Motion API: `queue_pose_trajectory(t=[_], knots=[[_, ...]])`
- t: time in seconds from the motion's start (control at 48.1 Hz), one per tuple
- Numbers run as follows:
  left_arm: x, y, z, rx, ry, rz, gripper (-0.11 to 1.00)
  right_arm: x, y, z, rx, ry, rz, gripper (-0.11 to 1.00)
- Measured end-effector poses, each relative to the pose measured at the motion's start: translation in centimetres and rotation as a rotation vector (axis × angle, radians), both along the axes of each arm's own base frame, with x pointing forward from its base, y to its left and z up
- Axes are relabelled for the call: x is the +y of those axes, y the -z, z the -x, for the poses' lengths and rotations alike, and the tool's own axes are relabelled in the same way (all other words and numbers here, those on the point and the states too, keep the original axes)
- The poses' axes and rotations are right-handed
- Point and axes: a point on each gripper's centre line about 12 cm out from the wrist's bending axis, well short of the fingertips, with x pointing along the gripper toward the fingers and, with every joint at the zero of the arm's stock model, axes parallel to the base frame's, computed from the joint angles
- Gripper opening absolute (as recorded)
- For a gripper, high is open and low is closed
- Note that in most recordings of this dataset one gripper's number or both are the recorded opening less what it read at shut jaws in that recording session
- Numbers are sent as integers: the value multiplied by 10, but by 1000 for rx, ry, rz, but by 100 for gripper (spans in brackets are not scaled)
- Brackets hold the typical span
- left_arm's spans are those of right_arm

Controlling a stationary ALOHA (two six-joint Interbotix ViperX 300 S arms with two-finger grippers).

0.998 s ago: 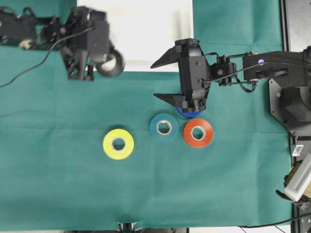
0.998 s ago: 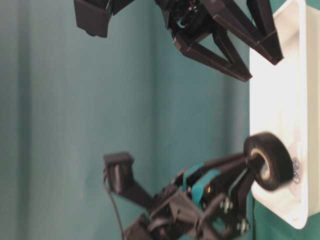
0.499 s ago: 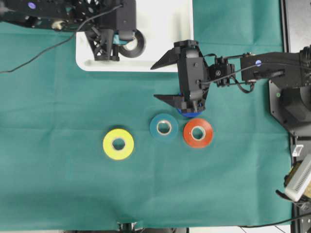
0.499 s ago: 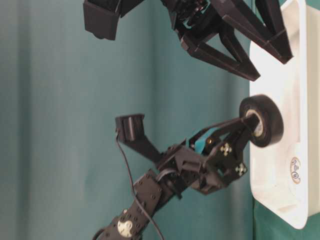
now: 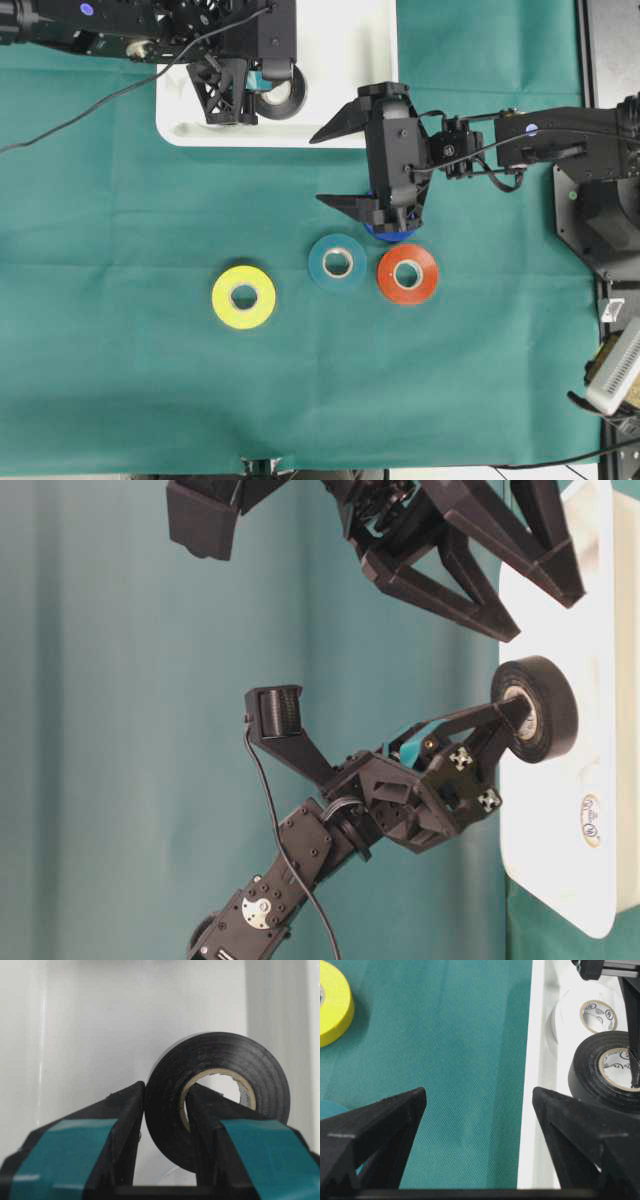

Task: Put the tape alternately from left to right into the white case.
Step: 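Release the black roll in the tray and withdraw the left gripper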

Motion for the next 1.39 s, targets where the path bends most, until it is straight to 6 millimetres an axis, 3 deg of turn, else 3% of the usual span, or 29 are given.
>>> queue_pose_trajectory(t=[0.187, 0.291, 0.769, 0.915, 1.393], knots=[[1, 0, 0, 0, -2, -1, 82, -1, 0, 0, 0, 3, -1, 70], [1, 0, 1, 3, -2, 0, 98, 0, 1, 0, 2, 0, 0, 70], [0, 1, 5, 10, -3, 3, 99, 0, 0, 0, 0, 2, -2, 70], [-5, -8, 18, 4, -1, 2, 99, 0, 0, 0, 0, 1, -1, 70], [-70, -23, 62, -23, 76, 51, 98, 0, 0, 0, 1, 2, -2, 70]])
